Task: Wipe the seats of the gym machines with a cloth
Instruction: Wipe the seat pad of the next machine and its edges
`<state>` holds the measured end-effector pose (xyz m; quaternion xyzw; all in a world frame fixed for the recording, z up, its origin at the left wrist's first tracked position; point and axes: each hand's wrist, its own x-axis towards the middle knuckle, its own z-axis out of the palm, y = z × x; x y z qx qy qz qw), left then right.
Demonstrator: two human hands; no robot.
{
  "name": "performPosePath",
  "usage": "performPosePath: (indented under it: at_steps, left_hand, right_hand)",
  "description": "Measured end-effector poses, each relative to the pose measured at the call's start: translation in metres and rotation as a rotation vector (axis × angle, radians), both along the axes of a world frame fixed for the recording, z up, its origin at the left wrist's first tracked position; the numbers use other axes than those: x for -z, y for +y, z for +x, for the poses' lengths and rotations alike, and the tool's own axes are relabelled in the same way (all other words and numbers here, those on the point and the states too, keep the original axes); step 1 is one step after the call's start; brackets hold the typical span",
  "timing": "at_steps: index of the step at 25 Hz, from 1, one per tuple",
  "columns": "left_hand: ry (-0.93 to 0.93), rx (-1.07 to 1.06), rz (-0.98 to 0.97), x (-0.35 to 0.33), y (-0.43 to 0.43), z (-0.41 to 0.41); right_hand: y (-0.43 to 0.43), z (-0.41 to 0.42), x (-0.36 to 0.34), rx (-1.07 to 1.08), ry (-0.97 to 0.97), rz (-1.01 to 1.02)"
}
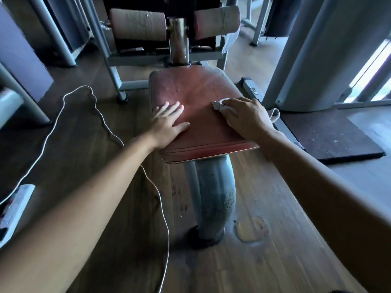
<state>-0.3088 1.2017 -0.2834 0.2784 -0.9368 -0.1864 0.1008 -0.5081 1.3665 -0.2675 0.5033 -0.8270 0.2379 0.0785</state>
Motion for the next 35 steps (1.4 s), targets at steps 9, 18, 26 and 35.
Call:
performPosePath:
  at_steps: [9,18,26,35]
  left_hand:
    - [0.1,0.05,0.137,-0.005,-0.002,0.008]
    - [0.159,0.151,0.204,0.002,-0.017,0.013]
    - [0.201,0.154,0.166,0.009,-0.023,0.012]
    - [0.237,0.18,0.15,0.013,-0.03,0.008]
  right_hand:
    - [0.041,0.103,0.034,0.436,-0.314,-0.677]
    - [-0.044,0.29,0.069,0.558,-0.765,-0.776]
    - [-0.034,0.254,0.071,0.587,-0.669,-0.757]
    - [-0.053,0.284,0.063,0.643,-0.754,-0.797]
